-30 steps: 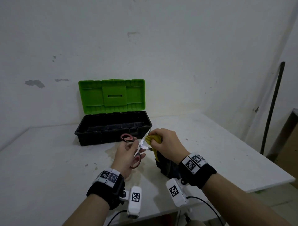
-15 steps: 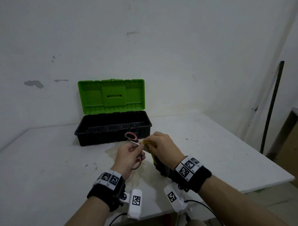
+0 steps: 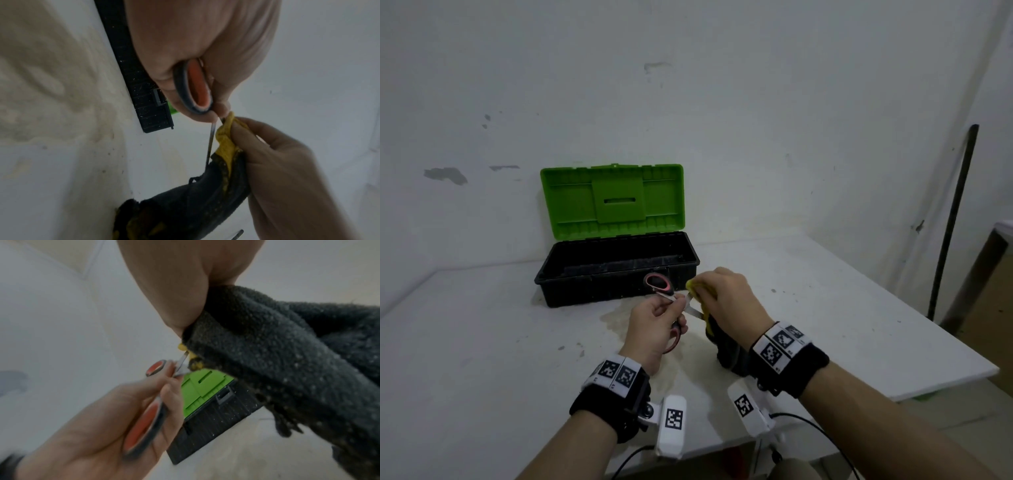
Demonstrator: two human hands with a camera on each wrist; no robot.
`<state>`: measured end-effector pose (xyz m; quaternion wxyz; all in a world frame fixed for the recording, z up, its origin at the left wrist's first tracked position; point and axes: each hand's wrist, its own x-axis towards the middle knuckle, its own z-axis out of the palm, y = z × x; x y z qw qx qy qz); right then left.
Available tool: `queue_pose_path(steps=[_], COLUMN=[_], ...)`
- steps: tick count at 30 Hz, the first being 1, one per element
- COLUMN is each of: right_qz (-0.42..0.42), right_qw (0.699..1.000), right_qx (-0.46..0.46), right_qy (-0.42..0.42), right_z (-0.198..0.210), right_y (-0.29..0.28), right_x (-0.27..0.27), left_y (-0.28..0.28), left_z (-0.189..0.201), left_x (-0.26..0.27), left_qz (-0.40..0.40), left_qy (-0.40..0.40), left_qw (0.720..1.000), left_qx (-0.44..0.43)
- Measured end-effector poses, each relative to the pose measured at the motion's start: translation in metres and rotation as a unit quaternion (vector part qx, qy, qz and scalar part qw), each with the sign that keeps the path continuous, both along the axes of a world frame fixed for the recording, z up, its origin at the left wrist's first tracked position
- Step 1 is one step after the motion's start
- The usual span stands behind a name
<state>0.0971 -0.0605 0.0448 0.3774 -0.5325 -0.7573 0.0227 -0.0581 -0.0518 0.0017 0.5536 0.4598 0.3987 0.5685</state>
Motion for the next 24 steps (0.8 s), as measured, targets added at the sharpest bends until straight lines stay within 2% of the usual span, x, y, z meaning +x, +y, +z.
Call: queue_pose_path(steps=[4, 9, 11, 17, 19, 22, 24], right_qz=[-0.073, 0.036, 0.051, -0.061, -0.039, 0.045, 0.054], right_qw=[0.997, 0.999, 0.999, 0.998, 0.999, 0.999, 0.998], right_qx=[0.007, 0.005, 0.002, 0.007, 0.016, -0.001, 0.0], right_qy=[0.018, -0.003, -0.009, 0.015, 0.02, -0.005, -0.012], right_z=[0.011, 0.007, 0.0, 0.012, 0.013, 0.006, 0.001], right_y=[0.012, -0.006, -0.007, 0.013, 0.007, -0.01, -0.011], right_x=[0.019, 0.0, -0.003, 0.02, 0.017, 0.0, -0.002], left_y=[-0.001, 0.002, 0.001, -0.001, 0.001, 0.001, 0.0], left_z=[-0.002, 0.0, 0.001, -0.005, -0.004, -0.001, 0.0], left_x=[-0.004, -0.002, 0.0, -0.004, -0.004, -0.001, 0.001], left_qz=[0.006, 0.008, -0.001, 0.006, 0.006, -0.001, -0.009], left_qy=[-0.004, -0.018, -0.018, -0.03, -0.043, -0.044, -0.04], left_qw=[1.0, 1.0, 1.0, 0.999, 0.999, 0.999, 0.999], left_qx=[-0.009, -0.018, -0.017, -0.028, -0.031, -0.027, -0.021])
